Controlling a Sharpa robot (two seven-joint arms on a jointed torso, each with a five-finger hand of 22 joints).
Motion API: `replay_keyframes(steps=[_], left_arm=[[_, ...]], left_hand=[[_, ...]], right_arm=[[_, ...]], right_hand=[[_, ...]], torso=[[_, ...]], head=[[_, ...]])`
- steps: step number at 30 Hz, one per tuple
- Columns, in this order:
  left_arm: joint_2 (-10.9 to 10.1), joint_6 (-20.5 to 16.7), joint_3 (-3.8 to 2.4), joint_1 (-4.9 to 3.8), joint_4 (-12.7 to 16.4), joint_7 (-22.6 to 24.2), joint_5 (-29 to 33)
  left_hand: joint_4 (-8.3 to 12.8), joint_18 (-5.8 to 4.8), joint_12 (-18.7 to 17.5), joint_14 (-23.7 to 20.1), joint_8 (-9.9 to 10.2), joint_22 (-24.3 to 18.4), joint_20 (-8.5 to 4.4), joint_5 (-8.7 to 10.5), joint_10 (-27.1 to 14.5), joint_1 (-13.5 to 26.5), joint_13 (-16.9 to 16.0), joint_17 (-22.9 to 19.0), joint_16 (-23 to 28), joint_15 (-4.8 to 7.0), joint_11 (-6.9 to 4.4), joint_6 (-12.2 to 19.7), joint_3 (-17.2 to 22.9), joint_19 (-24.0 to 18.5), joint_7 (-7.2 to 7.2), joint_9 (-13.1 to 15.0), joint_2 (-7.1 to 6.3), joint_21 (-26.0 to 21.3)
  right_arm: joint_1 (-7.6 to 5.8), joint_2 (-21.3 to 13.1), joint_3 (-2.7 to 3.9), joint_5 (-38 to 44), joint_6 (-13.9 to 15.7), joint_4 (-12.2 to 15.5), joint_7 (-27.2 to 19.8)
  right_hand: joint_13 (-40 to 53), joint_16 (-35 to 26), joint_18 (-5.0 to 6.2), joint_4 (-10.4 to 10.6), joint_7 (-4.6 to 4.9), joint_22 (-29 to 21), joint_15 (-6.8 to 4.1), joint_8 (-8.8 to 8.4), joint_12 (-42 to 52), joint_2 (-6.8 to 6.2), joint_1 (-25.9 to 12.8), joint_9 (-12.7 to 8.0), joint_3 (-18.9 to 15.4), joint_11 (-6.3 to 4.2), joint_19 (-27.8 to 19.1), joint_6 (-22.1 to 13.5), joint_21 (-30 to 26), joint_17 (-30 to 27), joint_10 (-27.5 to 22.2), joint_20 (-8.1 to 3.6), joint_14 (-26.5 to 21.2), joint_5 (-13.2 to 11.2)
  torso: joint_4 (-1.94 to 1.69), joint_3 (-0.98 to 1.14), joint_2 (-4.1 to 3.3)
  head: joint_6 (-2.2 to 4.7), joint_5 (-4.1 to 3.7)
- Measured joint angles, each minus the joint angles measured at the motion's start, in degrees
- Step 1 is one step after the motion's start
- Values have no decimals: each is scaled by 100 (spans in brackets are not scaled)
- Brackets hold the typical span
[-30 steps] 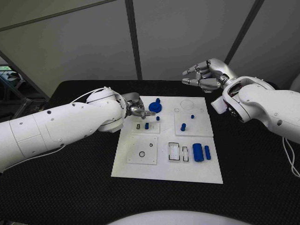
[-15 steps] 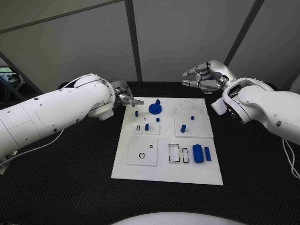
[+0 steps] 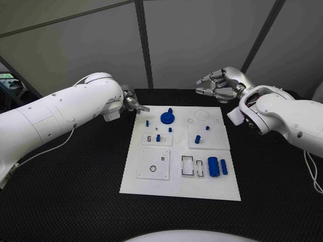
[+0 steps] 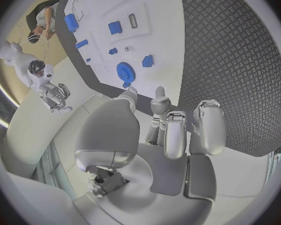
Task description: Assemble the parts on the task board
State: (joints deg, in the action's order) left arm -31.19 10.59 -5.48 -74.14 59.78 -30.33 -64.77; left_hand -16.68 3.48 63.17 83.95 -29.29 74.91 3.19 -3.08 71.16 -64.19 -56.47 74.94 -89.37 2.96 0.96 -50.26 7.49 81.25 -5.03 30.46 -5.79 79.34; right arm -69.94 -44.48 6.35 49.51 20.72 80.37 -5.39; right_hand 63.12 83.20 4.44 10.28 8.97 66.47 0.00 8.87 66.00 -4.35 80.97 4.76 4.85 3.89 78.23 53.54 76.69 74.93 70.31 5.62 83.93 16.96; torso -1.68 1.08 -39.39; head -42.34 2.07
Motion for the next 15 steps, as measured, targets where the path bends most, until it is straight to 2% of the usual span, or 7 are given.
replay_keyframes(steps=[8,15], left_arm=[[297,310,126,-1,-438,2,-30],[408,417,160,30,-548,12,-35]], left_hand=[[2,0,0,0,0,0,22,0,0,0,1,0,0,0,0,-43,-31,22,2,-22,0,0],[0,0,0,0,24,0,22,0,0,100,-15,0,0,0,0,-124,-126,22,2,-80,100,0]], right_arm=[[0,26,0,0,-13,0,0],[0,36,0,0,-16,3,-1]], right_hand=[[0,0,1,0,0,0,0,0,0,0,0,0,0,0,0,0,0,0,0,0,0,0],[1,0,0,0,0,-7,0,0,0,0,0,0,0,0,0,0,-21,-1,0,0,0,0]], torso=[[-3,-1,-5],[-1,-1,1]], head=[[-18,40],[-31,53]])
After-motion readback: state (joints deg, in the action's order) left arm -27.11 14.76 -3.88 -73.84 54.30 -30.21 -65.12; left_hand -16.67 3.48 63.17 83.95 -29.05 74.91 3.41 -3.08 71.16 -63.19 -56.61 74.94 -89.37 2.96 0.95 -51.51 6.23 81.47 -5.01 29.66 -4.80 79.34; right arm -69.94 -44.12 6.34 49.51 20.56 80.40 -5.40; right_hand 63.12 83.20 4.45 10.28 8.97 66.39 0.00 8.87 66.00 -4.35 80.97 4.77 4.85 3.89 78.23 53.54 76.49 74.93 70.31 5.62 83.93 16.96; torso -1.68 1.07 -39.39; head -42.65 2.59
